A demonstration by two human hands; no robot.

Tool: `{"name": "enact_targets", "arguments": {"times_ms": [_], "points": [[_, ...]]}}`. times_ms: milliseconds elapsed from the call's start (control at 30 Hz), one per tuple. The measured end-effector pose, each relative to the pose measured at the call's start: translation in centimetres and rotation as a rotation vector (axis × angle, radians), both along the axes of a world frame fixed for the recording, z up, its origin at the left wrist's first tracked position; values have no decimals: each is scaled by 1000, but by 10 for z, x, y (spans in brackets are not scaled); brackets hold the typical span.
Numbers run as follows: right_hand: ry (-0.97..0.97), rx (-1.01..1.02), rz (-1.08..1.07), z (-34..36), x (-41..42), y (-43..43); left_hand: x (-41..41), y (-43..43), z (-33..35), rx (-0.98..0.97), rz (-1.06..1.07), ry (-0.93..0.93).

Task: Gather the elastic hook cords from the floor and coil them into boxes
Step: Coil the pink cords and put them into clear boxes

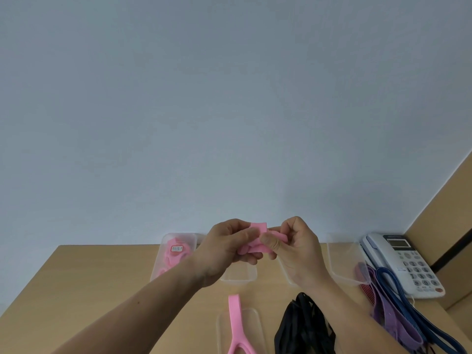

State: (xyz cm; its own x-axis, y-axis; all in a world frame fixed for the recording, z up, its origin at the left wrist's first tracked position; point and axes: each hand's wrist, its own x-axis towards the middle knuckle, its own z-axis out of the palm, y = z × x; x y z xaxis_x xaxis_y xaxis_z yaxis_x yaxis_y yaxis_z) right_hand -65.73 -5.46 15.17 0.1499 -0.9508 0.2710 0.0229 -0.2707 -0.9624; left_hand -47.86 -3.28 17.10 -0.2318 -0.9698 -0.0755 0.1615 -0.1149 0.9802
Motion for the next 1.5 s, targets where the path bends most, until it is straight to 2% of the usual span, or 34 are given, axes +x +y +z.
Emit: {"name": "enact_targets", "arguments": {"times_ms": [67, 267, 467, 667, 833, 900, 967, 1067, 1167, 1300, 1433, 1500], "points": [[63, -36, -12, -1, 2, 1, 3, 0, -4, 7, 8, -3], [555, -255, -51, -6, 3, 7, 22, 0, -7, 54, -20, -24], [688, -473, 30, -11, 24, 9, 45, -2, -17, 98, -112, -64], [870, -511, 86, -24, 38, 11, 68, -1, -37, 177, -178, -121], [952, -485, 12, -50, 48, 10, 71, -6, -66, 283, -57, -132], [991, -399, 13, -62, 41, 5, 74, -9, -79, 261, -22, -235], [1027, -356, 22, -72, 34, -5, 77, -15, -94, 181, -36, -423], [1031, -349, 42, -86, 29, -29, 77, -32, -116, 47, -13, -693], [1055, -340, 83, -96, 28, -60, 73, -53, -131, -20, 28, -879], [1135, -382, 188, -117, 31, -110, 67, -88, -147, -119, -25, -1151], [1204, -395, 258, -147, 32, -145, 58, -108, -168, -165, -109, -1308], [1238, -407, 294, -160, 34, -155, 54, -114, -180, -248, -130, -1365]]}}
